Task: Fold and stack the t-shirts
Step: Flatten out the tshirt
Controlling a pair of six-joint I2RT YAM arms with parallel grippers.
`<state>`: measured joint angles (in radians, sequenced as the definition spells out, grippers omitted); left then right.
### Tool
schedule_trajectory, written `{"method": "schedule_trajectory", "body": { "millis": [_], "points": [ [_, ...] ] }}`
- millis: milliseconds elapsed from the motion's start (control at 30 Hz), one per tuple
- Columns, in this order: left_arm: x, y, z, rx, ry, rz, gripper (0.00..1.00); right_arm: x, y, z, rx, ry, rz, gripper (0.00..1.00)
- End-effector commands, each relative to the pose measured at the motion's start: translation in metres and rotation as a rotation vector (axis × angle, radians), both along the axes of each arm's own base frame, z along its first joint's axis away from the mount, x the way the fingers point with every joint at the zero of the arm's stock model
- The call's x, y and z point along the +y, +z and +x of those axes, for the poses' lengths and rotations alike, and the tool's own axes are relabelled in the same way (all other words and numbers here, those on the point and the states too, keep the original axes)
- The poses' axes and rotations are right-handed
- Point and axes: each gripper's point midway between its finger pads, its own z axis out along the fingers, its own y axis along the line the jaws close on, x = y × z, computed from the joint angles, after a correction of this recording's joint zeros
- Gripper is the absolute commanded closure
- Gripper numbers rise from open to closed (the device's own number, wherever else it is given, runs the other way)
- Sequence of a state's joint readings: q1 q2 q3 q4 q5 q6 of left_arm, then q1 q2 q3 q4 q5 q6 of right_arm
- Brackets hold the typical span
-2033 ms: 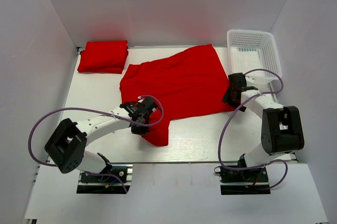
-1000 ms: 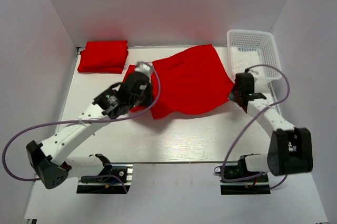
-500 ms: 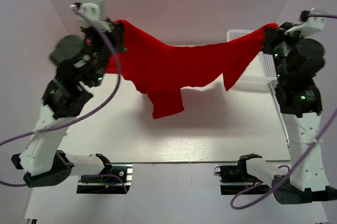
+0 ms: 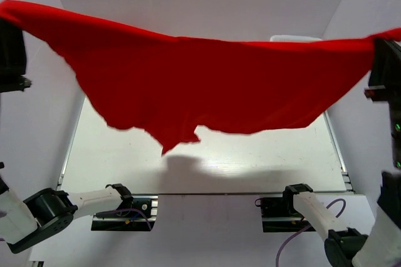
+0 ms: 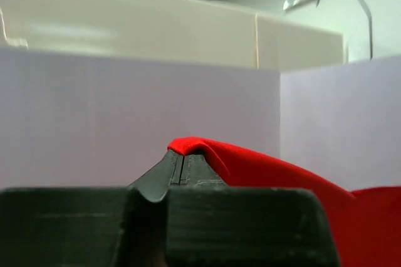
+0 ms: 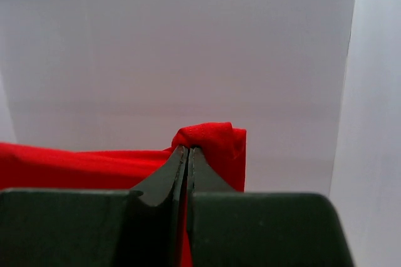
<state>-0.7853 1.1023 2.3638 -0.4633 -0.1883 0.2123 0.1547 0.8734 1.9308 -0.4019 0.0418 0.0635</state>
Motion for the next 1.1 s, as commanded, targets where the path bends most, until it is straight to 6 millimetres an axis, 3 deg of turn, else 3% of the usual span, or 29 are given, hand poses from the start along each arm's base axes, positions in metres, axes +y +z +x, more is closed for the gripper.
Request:
{"method": "schedule_trajectory", "body": {
  "millis": [0,100,167,233,267,333,367,400,467,500,567,600,633,667,733,767,800,833,867,900,1000,1067],
  "points": [
    [-0.01,0.014,0.001,-0.085,0.016,0.039,1.0,0.0,0.01,-0.026,-0.068,0.011,-0.021,1.0],
    [-0.025,0.015,0.021,-0.076,0.049,0.054,1.0,0.001,0.004,-0.019,-0.053,0.015,-0.005,1.0],
    [-0.037,0.009,0.04,-0.046,0.082,0.081,1.0,0.004,-0.009,0.005,0.003,0.015,-0.003,1.0],
    [-0.054,-0.003,0.068,0.004,0.124,0.122,1.0,0.008,-0.027,0.035,0.077,0.019,0.003,1.0],
    [-0.069,-0.025,0.102,0.088,0.19,0.157,1.0,0.016,-0.046,0.061,0.148,0.049,0.022,1.0],
    [-0.071,-0.047,0.139,0.17,0.331,0.157,1.0,0.024,-0.08,0.099,0.255,0.065,0.023,1.0],
    [-0.092,-0.073,0.17,0.224,0.372,0.213,1.0,0.038,-0.109,0.122,0.343,0.128,0.029,1.0],
    [-0.099,-0.089,0.187,0.268,0.412,0.237,1.0,0.045,-0.145,0.147,0.439,0.137,0.033,1.0],
    [-0.119,-0.135,0.223,0.367,0.47,0.334,1.0,0.055,-0.182,0.178,0.492,0.176,0.062,1.0],
    [-0.135,-0.161,0.244,0.413,0.49,0.38,1.0,0.061,-0.224,0.197,0.587,0.183,0.074,1.0],
    [-0.144,-0.21,0.278,0.511,0.523,0.433,1.0,0.067,-0.258,0.221,0.651,0.199,0.1,1.0],
    [-0.145,-0.232,0.293,0.554,0.543,0.437,1.0,0.071,-0.307,0.236,0.767,0.198,0.12,1.0],
    [-0.147,-0.276,0.324,0.642,0.557,0.463,1.0,0.073,-0.335,0.251,0.841,0.188,0.134,1.0],
    [-0.146,-0.302,0.34,0.699,0.559,0.47,1.0,0.074,-0.35,0.258,0.878,0.185,0.142,1.0],
    [-0.143,-0.355,0.37,0.823,0.548,0.496,1.0,0.084,-0.407,0.285,1.031,0.203,0.133,1.0],
    [-0.141,-0.405,0.394,0.917,0.568,0.522,1.0,0.089,-0.408,0.292,1.039,0.217,0.118,1.0],
    [-0.123,-0.431,0.411,0.99,0.579,0.479,1.0,0.095,-0.426,0.304,1.092,0.234,0.106,1.0],
    [-0.12,-0.45,0.423,1.03,0.55,0.475,1.0,0.097,-0.448,0.316,1.158,0.231,0.102,1.0],
    [-0.115,-0.469,0.433,1.067,0.545,0.469,1.0,0.099,-0.455,0.32,1.178,0.24,0.095,1.0],
    [-0.111,-0.505,0.45,1.122,0.497,0.487,1.0,0.103,-0.479,0.334,1.249,0.236,0.09,1.0],
    [-0.104,-0.533,0.48,1.151,0.444,0.474,1.0,0.106,-0.5,0.354,1.308,0.228,0.078,1.0],
    [-0.102,-0.541,0.493,1.147,0.416,0.466,1.0,0.106,-0.505,0.36,1.315,0.22,0.076,1.0]
  ]
}}
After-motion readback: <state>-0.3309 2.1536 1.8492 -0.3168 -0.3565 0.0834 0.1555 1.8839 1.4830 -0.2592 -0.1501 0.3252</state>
